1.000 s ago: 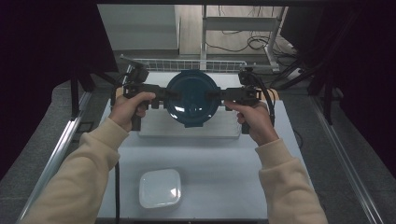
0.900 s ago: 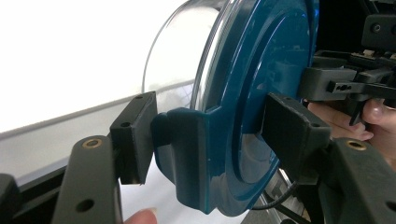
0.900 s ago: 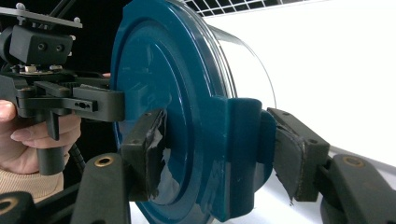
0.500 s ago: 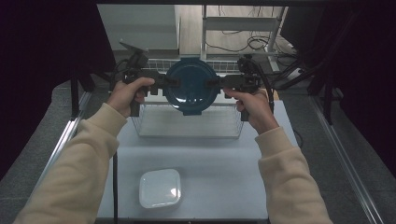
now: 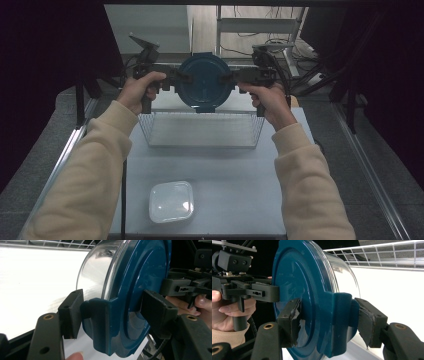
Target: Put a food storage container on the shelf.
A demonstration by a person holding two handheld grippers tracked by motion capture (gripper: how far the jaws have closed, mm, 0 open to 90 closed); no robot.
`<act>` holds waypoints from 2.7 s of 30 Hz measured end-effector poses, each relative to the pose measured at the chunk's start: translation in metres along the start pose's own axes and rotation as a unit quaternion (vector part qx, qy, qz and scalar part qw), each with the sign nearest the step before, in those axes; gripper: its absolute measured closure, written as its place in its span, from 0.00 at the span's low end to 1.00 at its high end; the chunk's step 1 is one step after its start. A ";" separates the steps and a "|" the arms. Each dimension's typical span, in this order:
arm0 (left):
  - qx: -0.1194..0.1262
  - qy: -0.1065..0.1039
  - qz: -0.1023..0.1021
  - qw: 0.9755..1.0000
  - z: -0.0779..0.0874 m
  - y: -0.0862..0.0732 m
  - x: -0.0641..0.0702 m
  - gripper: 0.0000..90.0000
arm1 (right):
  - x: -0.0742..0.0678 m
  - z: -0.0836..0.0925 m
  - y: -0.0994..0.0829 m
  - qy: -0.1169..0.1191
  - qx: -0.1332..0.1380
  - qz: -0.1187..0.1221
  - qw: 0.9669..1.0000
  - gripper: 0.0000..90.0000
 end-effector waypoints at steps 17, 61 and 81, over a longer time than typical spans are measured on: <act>-0.011 0.000 0.039 0.999 -0.023 0.005 -0.030 0.39 | 0.029 -0.024 0.006 -0.001 -0.011 -0.027 1.000 0.44; 0.051 0.086 -0.017 0.995 -0.028 0.003 -0.030 0.21 | 0.036 -0.033 0.006 -0.073 0.031 -0.029 0.996 0.13; 0.053 0.157 -0.190 0.968 0.033 -0.117 0.019 0.33 | 0.020 0.049 -0.084 -0.072 0.076 0.131 0.986 0.25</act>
Point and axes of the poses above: each handheld gripper's, and its own axes: z roughly backward along the jaws, y roughly out of its top, x roughly to its right, the point moved 5 cm from there along -z, roughly forward along the jaws, and after that the axes turned 7 degrees about -z, right-handed, at the moved point
